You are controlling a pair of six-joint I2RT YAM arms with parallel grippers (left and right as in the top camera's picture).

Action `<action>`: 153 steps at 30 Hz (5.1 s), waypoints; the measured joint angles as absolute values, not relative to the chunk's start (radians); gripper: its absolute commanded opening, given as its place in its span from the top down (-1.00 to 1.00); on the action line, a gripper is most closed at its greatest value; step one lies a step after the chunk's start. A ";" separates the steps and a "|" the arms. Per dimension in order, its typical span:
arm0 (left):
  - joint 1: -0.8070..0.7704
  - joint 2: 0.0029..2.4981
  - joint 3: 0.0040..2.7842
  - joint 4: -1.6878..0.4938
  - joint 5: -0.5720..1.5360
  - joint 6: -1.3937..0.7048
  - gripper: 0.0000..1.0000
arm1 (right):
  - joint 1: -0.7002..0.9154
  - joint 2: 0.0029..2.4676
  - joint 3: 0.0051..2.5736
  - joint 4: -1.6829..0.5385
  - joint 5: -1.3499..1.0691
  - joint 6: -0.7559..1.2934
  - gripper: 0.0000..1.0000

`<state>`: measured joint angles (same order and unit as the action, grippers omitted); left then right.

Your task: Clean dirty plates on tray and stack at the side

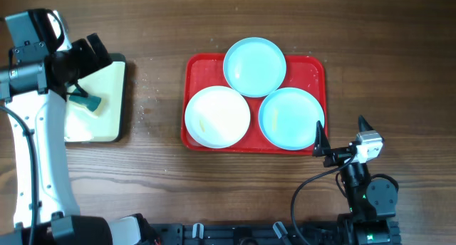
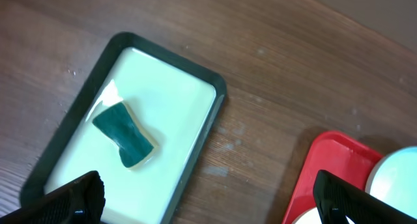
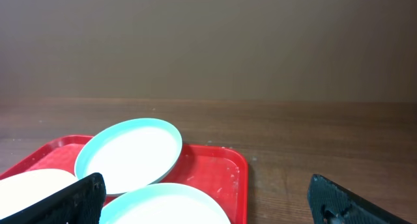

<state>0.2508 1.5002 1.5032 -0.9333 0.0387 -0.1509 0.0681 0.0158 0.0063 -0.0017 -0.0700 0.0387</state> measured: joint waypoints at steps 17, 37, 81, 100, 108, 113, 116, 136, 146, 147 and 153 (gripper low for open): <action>0.485 1.775 1.572 -0.893 -0.016 -0.559 -1.00 | 0.068 0.016 0.006 -0.002 -0.070 0.039 -1.00; 0.447 2.130 1.574 -0.839 0.003 -0.634 -0.47 | 0.068 0.016 0.006 -0.002 -0.070 0.039 -0.99; 0.444 2.172 1.596 -0.933 0.080 -0.635 -0.06 | 0.068 0.016 0.006 -0.002 -0.070 0.039 -0.99; 0.447 1.852 1.617 -0.979 0.130 -0.638 0.92 | 0.068 0.016 0.006 -0.002 -0.070 0.039 -1.00; 0.433 1.958 1.501 -0.725 -0.012 -0.614 0.92 | 0.068 0.016 0.006 -0.001 -0.070 0.039 -0.99; 0.410 1.970 1.469 -0.688 -0.030 -0.437 0.92 | 0.068 0.016 0.006 -0.002 -0.070 0.039 -0.99; 0.340 1.868 1.469 -0.671 -0.034 -0.310 0.92 | 0.068 0.016 0.006 -0.002 -0.070 0.039 -0.99; 0.277 1.717 1.201 -0.344 -0.295 -0.221 0.92 | 0.068 0.016 0.006 -0.002 -0.070 0.039 -1.00; 0.237 1.393 1.199 -0.305 -0.339 -0.195 0.92 | 0.068 0.016 0.006 -0.002 -0.070 0.039 -0.99; 0.257 1.467 1.166 -0.255 -0.330 -0.196 0.92 | 0.068 0.015 0.006 -0.002 -0.070 0.039 -0.99; 0.265 1.721 1.061 -0.322 -0.316 -0.195 0.92 | 0.068 0.016 0.006 -0.002 -0.070 0.039 -1.00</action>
<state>0.2646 1.7210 1.0611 -0.3218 -0.3157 -0.1951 0.0681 0.0158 0.0063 -0.0021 -0.0700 0.0387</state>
